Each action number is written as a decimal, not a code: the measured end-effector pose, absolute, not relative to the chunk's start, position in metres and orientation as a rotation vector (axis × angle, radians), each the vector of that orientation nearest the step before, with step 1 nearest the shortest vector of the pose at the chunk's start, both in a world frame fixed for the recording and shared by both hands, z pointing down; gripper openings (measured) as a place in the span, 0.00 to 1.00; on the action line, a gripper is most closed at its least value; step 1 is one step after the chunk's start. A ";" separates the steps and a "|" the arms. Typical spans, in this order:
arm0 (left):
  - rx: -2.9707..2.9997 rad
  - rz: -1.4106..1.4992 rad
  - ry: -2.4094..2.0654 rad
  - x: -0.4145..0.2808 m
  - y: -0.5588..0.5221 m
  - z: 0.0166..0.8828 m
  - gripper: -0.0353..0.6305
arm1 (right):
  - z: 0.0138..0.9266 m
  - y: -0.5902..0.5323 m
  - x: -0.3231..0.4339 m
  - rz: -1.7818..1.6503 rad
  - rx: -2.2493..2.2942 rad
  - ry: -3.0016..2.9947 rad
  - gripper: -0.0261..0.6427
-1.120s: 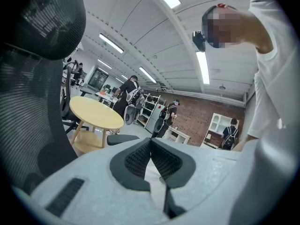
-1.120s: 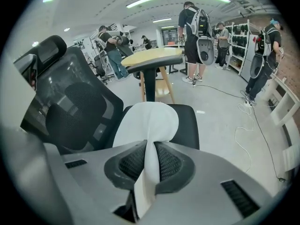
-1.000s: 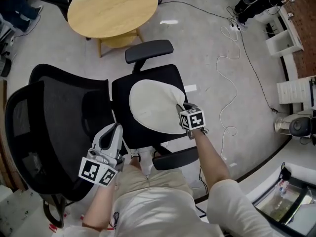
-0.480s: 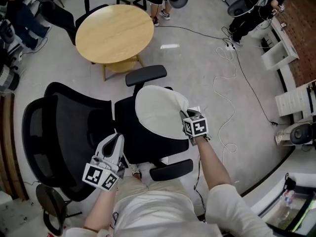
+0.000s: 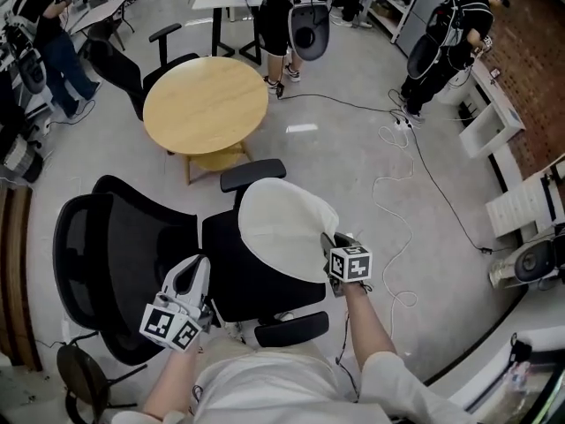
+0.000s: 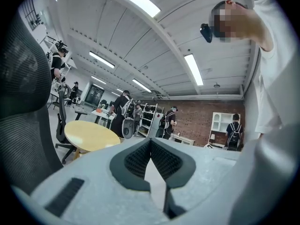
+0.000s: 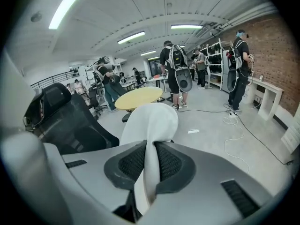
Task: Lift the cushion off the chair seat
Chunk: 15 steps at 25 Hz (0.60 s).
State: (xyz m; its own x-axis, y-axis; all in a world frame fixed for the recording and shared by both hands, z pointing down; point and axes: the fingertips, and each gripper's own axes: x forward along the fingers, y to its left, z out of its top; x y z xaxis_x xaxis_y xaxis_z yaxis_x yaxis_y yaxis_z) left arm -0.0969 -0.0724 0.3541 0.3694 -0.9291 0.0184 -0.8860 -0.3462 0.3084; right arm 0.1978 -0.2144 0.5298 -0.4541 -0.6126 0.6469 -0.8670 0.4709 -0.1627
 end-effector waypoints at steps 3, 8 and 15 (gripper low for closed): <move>2.379 -0.233 -1.642 -0.099 -0.071 0.344 0.08 | 0.518 -0.203 0.209 0.659 1.264 -2.225 0.11; 2.397 -0.255 -1.687 -0.101 -0.072 0.327 0.08 | 0.497 -0.192 0.232 0.684 1.337 -2.232 0.11; 2.458 -0.278 -1.716 -0.103 -0.073 0.295 0.08 | 0.457 -0.181 0.264 0.664 1.428 -2.242 0.11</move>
